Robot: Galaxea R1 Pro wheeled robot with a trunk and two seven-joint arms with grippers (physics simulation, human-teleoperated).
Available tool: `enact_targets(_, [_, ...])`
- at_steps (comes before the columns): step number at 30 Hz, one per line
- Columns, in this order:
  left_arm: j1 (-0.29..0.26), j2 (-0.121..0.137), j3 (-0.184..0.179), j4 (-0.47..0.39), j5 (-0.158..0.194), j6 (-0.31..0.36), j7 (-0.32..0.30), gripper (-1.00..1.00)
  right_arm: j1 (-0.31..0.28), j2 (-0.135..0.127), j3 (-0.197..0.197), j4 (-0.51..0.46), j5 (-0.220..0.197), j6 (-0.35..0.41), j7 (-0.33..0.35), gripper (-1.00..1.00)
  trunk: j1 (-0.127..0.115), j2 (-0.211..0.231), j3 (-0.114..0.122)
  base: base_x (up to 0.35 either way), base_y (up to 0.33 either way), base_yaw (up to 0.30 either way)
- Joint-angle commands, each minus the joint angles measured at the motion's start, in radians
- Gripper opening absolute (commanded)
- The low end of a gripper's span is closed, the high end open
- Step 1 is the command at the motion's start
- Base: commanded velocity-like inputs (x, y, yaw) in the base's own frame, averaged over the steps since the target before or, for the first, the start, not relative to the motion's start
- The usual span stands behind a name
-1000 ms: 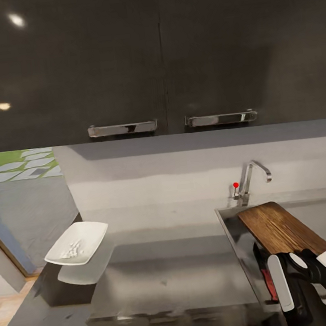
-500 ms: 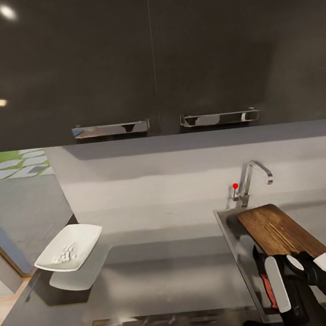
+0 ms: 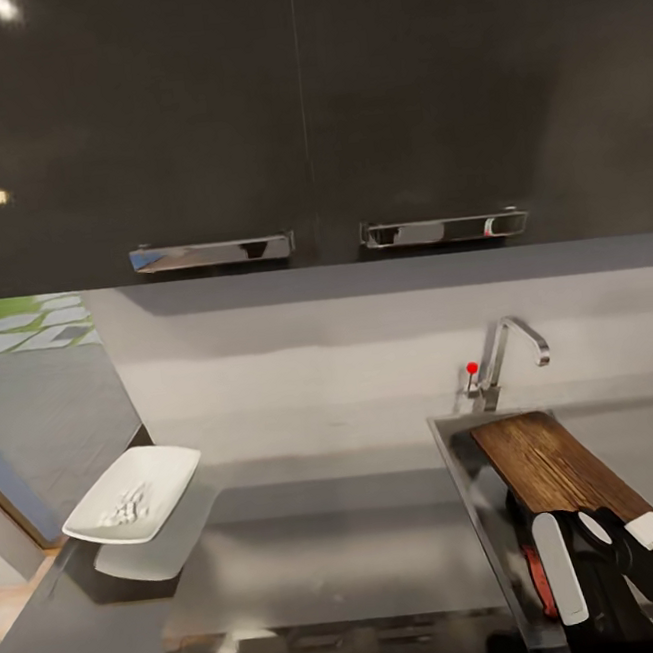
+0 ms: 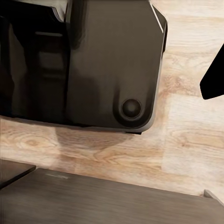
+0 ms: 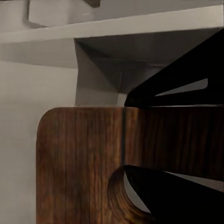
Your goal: In the kitchen, take the Vidalia onion out of the sink, dice it on the chopping board with the paring knife, put the diced onion into the bowl on the countertop, then place both the paring knife and the chopping board into the sink.
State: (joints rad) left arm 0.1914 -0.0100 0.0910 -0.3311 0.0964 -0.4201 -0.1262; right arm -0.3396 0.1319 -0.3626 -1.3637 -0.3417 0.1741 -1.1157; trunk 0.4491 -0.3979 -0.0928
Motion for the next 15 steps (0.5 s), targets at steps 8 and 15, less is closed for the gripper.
enact_targets(8, [0.000, -0.001, 0.006, -0.002, 0.011, 0.001, -0.011, 1.00, -0.001, 0.002, -0.001, -0.002, -0.002, 0.010, -0.003, -1.00, 0.001, -0.002, -0.015, 0.075, -0.045, 0.000])
enact_targets(15, [0.000, -0.001, 0.006, -0.002, 0.010, 0.001, -0.011, 1.00, -0.001, 0.002, -0.001, -0.002, -0.002, 0.010, -0.003, -1.00, 0.001, -0.002, -0.026, 0.001, -0.001, 0.000])
